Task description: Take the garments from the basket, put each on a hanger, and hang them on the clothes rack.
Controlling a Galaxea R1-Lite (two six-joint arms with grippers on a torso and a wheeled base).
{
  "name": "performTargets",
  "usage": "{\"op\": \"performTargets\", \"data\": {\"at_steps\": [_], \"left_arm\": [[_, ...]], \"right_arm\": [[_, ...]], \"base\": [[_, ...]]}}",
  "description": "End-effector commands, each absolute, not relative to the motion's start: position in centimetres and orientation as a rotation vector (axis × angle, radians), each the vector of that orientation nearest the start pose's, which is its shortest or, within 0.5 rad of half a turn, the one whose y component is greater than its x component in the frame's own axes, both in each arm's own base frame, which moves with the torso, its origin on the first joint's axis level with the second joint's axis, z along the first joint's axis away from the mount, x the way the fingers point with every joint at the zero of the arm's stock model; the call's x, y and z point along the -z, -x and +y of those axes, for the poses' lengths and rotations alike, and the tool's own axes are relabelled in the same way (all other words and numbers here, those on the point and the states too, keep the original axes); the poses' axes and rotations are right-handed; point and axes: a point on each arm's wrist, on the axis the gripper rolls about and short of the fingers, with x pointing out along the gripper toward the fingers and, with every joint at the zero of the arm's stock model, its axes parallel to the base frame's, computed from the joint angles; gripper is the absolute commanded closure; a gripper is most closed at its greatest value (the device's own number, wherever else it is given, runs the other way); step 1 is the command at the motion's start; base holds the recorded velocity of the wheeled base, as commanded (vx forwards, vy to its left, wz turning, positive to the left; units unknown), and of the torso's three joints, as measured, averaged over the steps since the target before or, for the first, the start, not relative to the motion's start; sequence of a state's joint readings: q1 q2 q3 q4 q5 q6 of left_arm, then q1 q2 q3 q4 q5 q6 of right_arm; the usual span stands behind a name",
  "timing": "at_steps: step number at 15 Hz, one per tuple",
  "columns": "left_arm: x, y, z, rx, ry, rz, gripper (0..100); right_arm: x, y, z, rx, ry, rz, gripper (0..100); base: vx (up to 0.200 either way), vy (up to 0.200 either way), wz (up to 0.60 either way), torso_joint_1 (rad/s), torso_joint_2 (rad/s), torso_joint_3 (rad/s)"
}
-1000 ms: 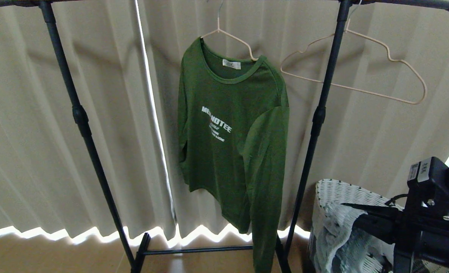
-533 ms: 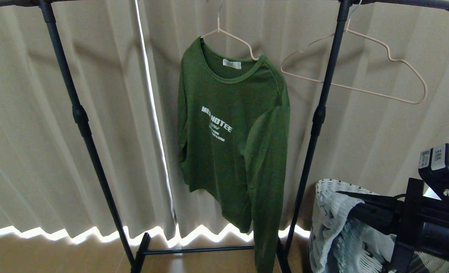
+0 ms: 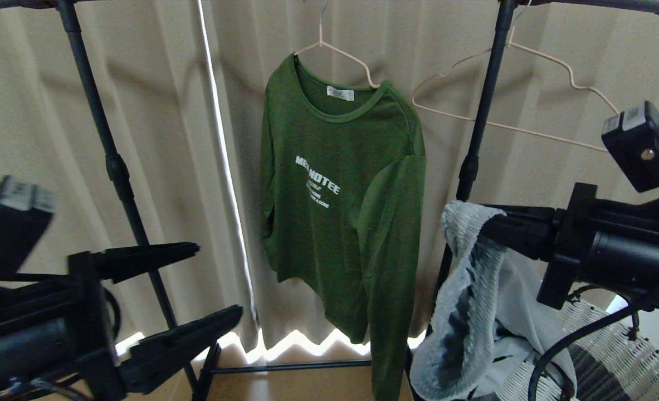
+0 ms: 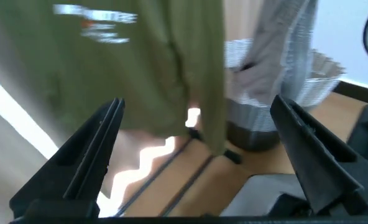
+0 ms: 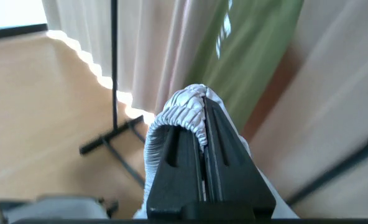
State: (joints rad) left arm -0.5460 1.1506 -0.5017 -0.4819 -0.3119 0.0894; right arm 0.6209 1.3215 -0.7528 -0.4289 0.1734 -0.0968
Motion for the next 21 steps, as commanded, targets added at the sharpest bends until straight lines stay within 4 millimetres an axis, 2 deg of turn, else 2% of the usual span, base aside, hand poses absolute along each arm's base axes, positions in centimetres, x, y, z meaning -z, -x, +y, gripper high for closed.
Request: {"op": "performTargets", "data": {"at_steps": [1,3,6,8,11,16,20,21], "left_arm": [[-16.3,-16.3,-16.7,0.954,-0.078,0.333,0],[-14.4,-16.3,-20.2,0.936,-0.026,0.37,0],[-11.1,-15.9,-24.0,0.937,-0.006,0.413,0],[-9.4,-16.1,-26.4,0.866,0.03,0.411,0],[-8.8,-16.8,-27.3,0.833,0.051,0.417,0],[-8.3,-18.4,-26.4,0.719,0.091,0.432,0],[-8.1,-18.4,-26.0,0.682,0.091,0.428,0],[-8.1,-18.4,-25.9,0.683,0.093,0.423,100]], "right_arm": [[-25.4,-18.3,13.8,-0.809,0.097,0.092,100],[-25.8,-18.5,14.4,-0.823,0.078,0.088,100],[-26.4,-18.6,14.9,-0.839,0.06,0.035,100],[-26.5,-18.5,15.0,-0.844,0.055,0.015,100],[-26.7,-18.3,14.9,-0.844,0.053,0.005,100],[-27.4,-17.8,14.5,-0.845,0.045,-0.025,100],[-27.8,-17.4,14.4,-0.851,0.041,-0.039,100],[-27.7,-17.4,14.4,-0.851,0.042,-0.038,100]], "base": [[0.0,0.0,0.0,0.0,0.0,0.0],[0.0,0.0,0.0,0.0,0.0,0.0],[0.0,0.0,0.0,0.0,0.0,0.0],[0.0,0.0,0.0,0.0,0.0,0.0],[0.0,0.0,0.0,0.0,0.0,0.0],[0.0,0.0,0.0,0.0,0.0,0.0],[0.0,0.0,0.0,0.0,0.0,0.0],[0.0,0.0,0.0,0.0,0.0,0.0]]}}
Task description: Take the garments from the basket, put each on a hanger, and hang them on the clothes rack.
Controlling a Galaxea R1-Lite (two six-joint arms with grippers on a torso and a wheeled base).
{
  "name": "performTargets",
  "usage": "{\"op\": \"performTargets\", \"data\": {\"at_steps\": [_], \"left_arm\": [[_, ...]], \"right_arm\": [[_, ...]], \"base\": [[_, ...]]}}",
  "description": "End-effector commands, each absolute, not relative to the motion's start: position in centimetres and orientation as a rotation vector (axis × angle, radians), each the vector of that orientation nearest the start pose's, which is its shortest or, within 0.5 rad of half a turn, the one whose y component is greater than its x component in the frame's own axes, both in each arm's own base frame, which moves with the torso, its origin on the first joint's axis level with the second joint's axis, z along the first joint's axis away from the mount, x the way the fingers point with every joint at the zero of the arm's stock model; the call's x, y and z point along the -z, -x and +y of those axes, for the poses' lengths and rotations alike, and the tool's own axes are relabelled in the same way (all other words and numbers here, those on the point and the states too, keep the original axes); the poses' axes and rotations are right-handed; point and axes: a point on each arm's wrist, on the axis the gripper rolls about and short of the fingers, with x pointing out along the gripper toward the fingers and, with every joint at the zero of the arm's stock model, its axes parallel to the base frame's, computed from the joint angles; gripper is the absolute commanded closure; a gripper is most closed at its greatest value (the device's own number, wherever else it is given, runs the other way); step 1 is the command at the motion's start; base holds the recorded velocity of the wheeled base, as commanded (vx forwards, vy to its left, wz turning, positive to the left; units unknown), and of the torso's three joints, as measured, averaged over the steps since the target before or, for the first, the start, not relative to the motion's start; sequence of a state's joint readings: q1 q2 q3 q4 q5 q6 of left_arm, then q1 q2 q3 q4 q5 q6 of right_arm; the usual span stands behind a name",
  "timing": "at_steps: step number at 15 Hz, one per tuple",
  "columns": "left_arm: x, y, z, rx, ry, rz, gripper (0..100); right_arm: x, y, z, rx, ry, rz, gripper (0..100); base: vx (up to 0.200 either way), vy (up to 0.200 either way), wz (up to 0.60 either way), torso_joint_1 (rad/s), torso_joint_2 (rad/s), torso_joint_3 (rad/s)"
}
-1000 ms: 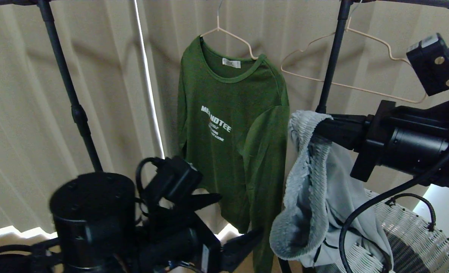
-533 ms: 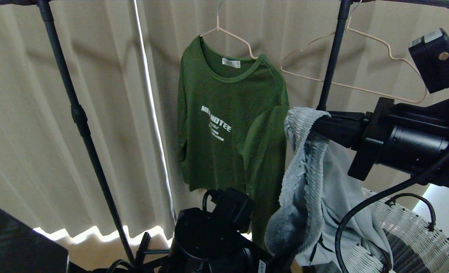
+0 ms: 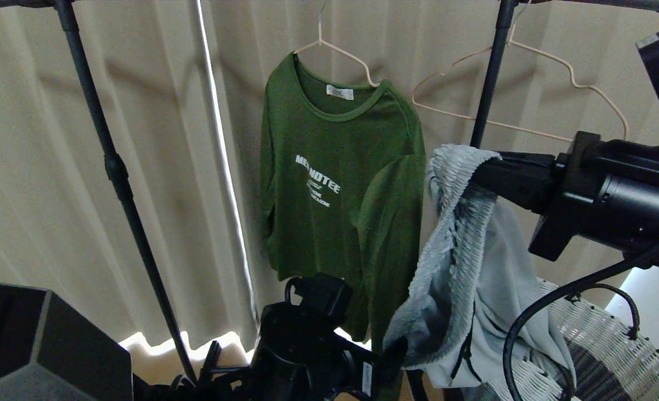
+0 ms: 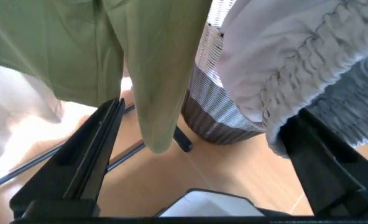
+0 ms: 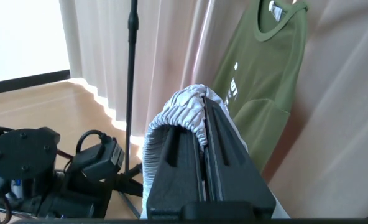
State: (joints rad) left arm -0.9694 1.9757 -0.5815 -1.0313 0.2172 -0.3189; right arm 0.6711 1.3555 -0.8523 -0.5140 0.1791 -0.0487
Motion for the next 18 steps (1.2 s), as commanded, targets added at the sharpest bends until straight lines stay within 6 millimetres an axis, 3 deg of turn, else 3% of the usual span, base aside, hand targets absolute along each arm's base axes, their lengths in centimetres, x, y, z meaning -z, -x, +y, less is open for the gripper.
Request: {"op": "performTargets", "data": {"at_steps": [1,4,6,8,11,12,16,18], "left_arm": [[-8.1,-18.3,-25.8,0.687,0.098,0.414,100],[-7.7,-17.3,-24.5,0.694,0.078,0.378,100],[-7.9,-15.8,-22.0,0.701,0.026,0.254,100],[-9.8,-15.0,-18.5,0.668,-0.034,0.128,100],[-15.1,-16.5,-13.8,0.487,-0.107,-0.027,100],[-17.9,-16.7,-11.9,0.425,-0.109,-0.034,100],[-26.4,-14.6,-7.5,0.473,-0.097,-0.062,100],[-29.5,-13.5,-6.1,0.441,-0.094,-0.091,100]], "right_arm": [[-27.7,-17.4,14.4,-0.851,0.042,-0.038,100],[-27.5,-17.6,14.5,-0.851,0.044,-0.029,100],[-27.1,-17.7,14.6,-0.851,0.049,-0.01,100],[-26.3,-18.1,14.9,-0.847,0.051,0.023,100],[-25.7,-18.8,15.5,-0.847,0.038,0.056,100],[-25.7,-18.8,15.4,-0.845,0.032,0.057,100],[-26.3,-18.9,15.3,-0.841,-0.004,0.003,100],[-26.8,-19.6,16.0,-0.845,-0.031,-0.09,100]], "base": [[0.0,0.0,0.0,0.0,0.0,0.0],[0.0,0.0,0.0,0.0,0.0,0.0],[0.0,0.0,0.0,0.0,0.0,0.0],[0.0,0.0,0.0,0.0,0.0,0.0],[0.0,0.0,0.0,0.0,0.0,0.0],[0.0,0.0,0.0,0.0,0.0,0.0],[0.0,0.0,0.0,0.0,0.0,0.0],[0.0,0.0,0.0,0.0,0.0,0.0]]}}
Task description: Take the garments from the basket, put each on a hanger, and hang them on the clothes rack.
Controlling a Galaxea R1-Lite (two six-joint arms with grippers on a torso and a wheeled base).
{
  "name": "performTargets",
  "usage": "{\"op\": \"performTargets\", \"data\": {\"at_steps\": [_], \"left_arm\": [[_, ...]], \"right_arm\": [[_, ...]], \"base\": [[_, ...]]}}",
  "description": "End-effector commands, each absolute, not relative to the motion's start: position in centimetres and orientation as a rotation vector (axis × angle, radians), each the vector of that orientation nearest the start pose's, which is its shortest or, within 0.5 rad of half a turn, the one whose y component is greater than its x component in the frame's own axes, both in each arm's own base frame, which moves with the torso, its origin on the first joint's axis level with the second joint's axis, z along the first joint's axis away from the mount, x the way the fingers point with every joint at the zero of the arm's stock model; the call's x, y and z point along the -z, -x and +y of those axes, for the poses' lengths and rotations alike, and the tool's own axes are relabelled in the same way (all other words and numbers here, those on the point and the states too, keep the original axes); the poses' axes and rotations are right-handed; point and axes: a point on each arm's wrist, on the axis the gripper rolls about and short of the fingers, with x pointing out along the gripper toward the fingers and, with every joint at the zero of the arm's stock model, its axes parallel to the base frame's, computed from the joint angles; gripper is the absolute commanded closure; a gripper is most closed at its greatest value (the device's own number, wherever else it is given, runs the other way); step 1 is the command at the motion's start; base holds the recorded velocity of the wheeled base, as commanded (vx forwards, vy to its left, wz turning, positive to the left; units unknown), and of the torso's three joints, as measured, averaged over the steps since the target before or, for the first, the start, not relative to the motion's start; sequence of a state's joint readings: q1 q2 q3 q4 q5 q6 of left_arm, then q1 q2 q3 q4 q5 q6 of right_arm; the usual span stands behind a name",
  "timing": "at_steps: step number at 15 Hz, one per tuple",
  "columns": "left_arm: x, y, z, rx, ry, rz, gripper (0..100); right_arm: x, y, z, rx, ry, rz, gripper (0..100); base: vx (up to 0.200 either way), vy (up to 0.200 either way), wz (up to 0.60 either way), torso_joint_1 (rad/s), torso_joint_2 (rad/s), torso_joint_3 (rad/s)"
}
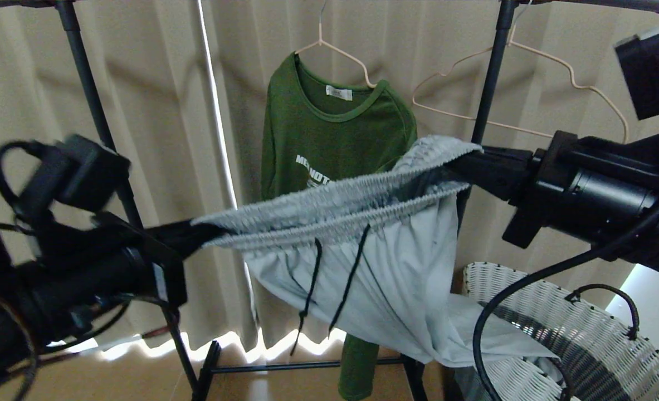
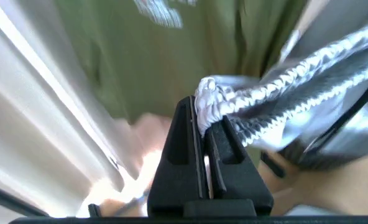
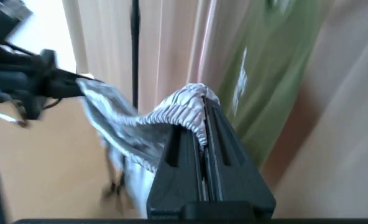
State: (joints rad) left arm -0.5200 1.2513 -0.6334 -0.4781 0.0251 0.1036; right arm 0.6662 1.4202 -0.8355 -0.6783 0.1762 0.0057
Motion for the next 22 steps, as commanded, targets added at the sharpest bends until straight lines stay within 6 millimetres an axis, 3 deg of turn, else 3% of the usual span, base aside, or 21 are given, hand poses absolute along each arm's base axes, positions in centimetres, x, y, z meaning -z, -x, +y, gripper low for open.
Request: {"op": "performTargets", "data": {"at_steps": [1,5,7,10,11,14,16,18,22], "left_arm": [[-30.6,-13.2,-5.5,0.413,-0.091,-0.111,100],[-32.6,-13.2,-4.7,0.353,-0.089,-0.176,100],[-32.3,-13.6,-4.9,0.358,-0.095,-0.146,100],[-31.2,-15.8,-5.7,0.365,-0.107,-0.075,100],[-30.4,-17.8,-6.6,0.374,-0.114,-0.026,100],[-30.3,-20.0,-9.3,0.459,-0.119,0.009,100],[-29.9,-20.8,-12.2,0.547,-0.123,0.035,100],[-29.9,-22.5,-13.4,0.555,-0.131,0.061,100],[-30.9,-22.2,-13.4,0.561,-0.131,0.129,100]], "right_arm": [[-26.9,-20.0,16.3,-0.846,-0.04,-0.122,100],[-27.8,-21.4,17.3,-0.842,-0.066,-0.216,100],[-27.6,-21.8,16.9,-0.817,-0.059,-0.205,100],[-27.4,-23.0,15.3,-0.742,-0.032,-0.198,100],[-27.2,-23.7,14.1,-0.691,-0.006,-0.17,100],[-26.6,-24.5,11.4,-0.585,0.081,-0.09,100],[-26.7,-24.4,11.1,-0.578,0.087,-0.081,100],[-26.5,-24.5,11.2,-0.577,0.086,-0.075,100],[-26.7,-24.6,10.6,-0.555,0.084,-0.086,100]], "base": [[0.0,0.0,0.0,0.0,0.0,0.0],[0.0,0.0,0.0,0.0,0.0,0.0],[0.0,0.0,0.0,0.0,0.0,0.0],[0.0,0.0,0.0,0.0,0.0,0.0],[0.0,0.0,0.0,0.0,0.0,0.0],[0.0,0.0,0.0,0.0,0.0,0.0],[0.0,0.0,0.0,0.0,0.0,0.0],[0.0,0.0,0.0,0.0,0.0,0.0],[0.0,0.0,0.0,0.0,0.0,0.0]]}}
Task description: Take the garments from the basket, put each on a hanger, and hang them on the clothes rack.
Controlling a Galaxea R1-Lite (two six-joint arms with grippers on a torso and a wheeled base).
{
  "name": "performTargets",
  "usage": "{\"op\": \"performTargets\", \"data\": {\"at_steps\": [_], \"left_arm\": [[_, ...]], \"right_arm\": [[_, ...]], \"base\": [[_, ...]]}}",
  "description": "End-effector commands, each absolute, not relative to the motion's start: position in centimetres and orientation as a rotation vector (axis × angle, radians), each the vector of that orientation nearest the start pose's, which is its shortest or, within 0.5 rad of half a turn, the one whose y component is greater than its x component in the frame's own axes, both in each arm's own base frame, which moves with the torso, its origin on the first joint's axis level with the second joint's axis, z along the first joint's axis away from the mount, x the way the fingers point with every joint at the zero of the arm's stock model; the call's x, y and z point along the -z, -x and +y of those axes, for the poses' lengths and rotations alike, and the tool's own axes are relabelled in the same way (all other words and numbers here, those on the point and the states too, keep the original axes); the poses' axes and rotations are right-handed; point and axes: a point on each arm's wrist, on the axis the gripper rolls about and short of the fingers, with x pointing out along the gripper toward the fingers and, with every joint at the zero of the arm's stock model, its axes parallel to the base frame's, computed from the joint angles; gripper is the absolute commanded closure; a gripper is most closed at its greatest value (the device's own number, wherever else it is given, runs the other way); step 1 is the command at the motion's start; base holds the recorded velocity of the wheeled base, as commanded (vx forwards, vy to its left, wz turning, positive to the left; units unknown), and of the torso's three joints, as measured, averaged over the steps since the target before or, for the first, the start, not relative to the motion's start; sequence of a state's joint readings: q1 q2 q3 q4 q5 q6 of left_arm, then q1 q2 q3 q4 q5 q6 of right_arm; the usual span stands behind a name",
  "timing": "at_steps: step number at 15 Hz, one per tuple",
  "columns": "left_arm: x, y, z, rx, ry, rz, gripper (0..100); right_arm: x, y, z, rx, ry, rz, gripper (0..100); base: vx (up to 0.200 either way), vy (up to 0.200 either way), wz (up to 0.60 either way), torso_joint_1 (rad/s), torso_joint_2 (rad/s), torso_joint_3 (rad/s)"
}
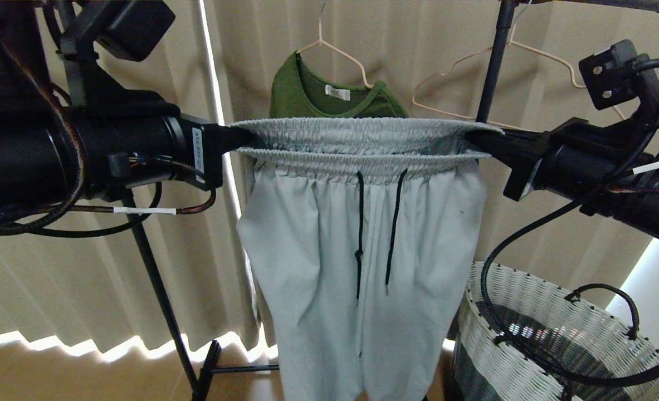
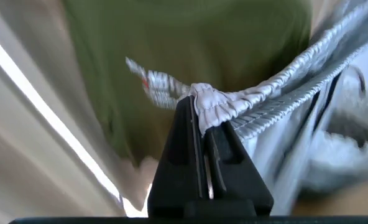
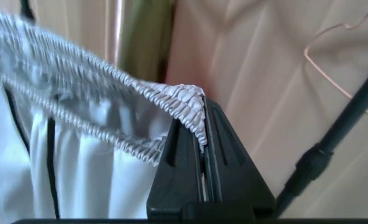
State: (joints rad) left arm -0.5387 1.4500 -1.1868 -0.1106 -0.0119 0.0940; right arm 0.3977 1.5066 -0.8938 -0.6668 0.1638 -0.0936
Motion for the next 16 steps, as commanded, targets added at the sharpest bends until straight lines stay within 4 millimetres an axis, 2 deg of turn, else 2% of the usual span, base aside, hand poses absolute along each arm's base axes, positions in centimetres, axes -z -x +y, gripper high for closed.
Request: {"op": "performTargets", "data": {"at_steps": [1,3,6,8,10,12,14,16], "left_arm": [[-30.9,-22.2,-13.4,0.561,-0.131,0.129,100],[-31.0,-22.3,-13.7,0.57,-0.08,0.121,100],[-31.1,-22.8,-14.8,0.595,-0.057,0.075,100],[-31.2,-24.0,-16.1,0.61,-0.052,0.049,100],[-31.6,-24.8,-16.7,0.611,-0.048,0.037,100],[-31.5,-25.6,-17.2,0.61,-0.049,0.04,100],[-31.3,-25.7,-17.3,0.611,-0.05,0.045,100],[-31.3,-25.7,-17.3,0.611,-0.05,0.045,100]], "right_arm": [[-26.7,-24.6,10.6,-0.555,0.084,-0.086,100],[-27.1,-24.3,10.4,-0.551,0.08,-0.098,100],[-28.3,-22.7,9.7,-0.547,0.077,-0.124,100],[-29.3,-19.7,8.5,-0.561,0.073,-0.098,100],[-28.6,-17.8,7.9,-0.59,0.07,-0.071,100],[-28.1,-15.8,7.8,-0.724,0.072,-0.083,100],[-27.6,-15.2,8.0,-0.829,0.073,-0.075,100],[-27.6,-15.2,8.0,-0.829,0.073,-0.075,100]], "base": [[0.0,0.0,0.0,0.0,0.0,0.0],[0.0,0.0,0.0,0.0,0.0,0.0],[0.0,0.0,0.0,0.0,0.0,0.0],[0.0,0.0,0.0,0.0,0.0,0.0],[0.0,0.0,0.0,0.0,0.0,0.0],[0.0,0.0,0.0,0.0,0.0,0.0],[0.0,0.0,0.0,0.0,0.0,0.0],[0.0,0.0,0.0,0.0,0.0,0.0]]}}
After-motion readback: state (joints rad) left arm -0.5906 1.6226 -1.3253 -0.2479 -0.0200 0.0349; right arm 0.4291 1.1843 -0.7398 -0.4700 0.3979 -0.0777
